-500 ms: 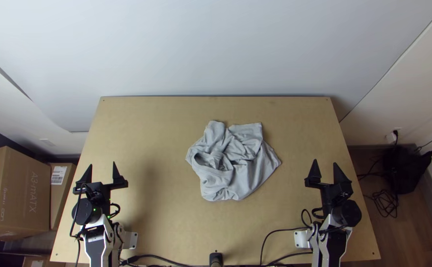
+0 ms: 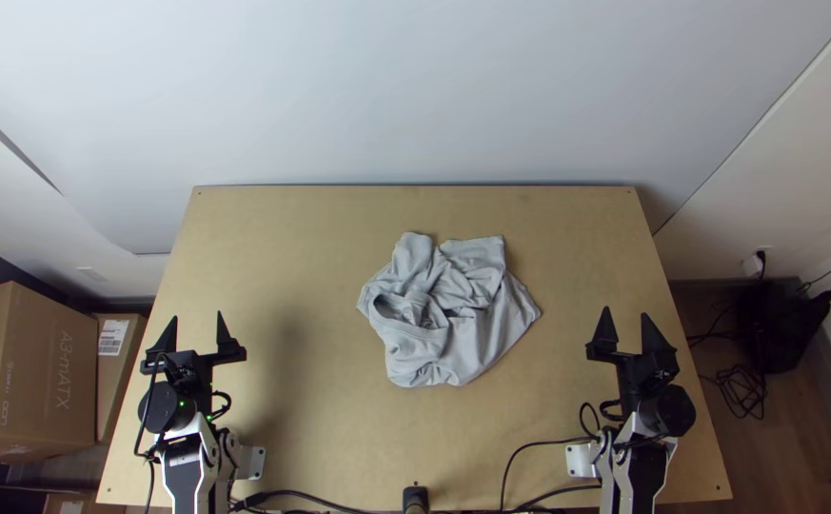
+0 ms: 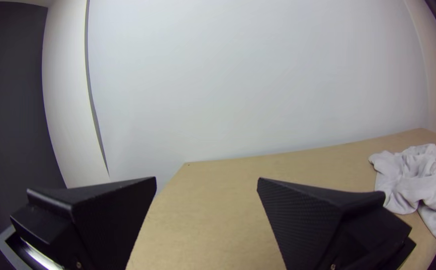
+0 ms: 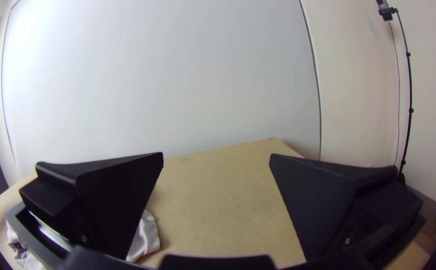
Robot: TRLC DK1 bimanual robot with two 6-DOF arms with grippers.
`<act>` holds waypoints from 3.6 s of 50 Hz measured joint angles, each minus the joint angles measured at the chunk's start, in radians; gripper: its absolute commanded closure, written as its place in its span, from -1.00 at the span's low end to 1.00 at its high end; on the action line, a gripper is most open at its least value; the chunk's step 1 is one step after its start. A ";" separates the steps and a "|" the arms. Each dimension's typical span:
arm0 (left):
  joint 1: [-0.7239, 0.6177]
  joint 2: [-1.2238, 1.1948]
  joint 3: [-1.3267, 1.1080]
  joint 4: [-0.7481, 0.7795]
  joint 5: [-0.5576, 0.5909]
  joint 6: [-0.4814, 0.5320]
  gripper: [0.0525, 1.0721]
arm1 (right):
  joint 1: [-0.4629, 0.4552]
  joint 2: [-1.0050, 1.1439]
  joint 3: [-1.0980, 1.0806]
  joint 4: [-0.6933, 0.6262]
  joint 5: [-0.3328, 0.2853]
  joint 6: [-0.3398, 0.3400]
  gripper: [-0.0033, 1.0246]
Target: Fold the t-shirt
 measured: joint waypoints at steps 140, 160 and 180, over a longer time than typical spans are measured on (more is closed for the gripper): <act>-0.042 0.614 1.180 -0.938 0.004 -0.270 -0.91 | 0.791 1.174 1.509 -0.534 0.077 -0.012 -0.91; -0.053 0.653 1.282 -1.074 0.004 -0.291 -0.91 | 1.090 1.555 1.710 -0.657 0.203 0.069 -0.90; -0.032 0.656 1.289 -1.112 0.004 -0.291 -0.91 | 1.188 1.895 1.786 -0.686 0.200 0.359 -0.90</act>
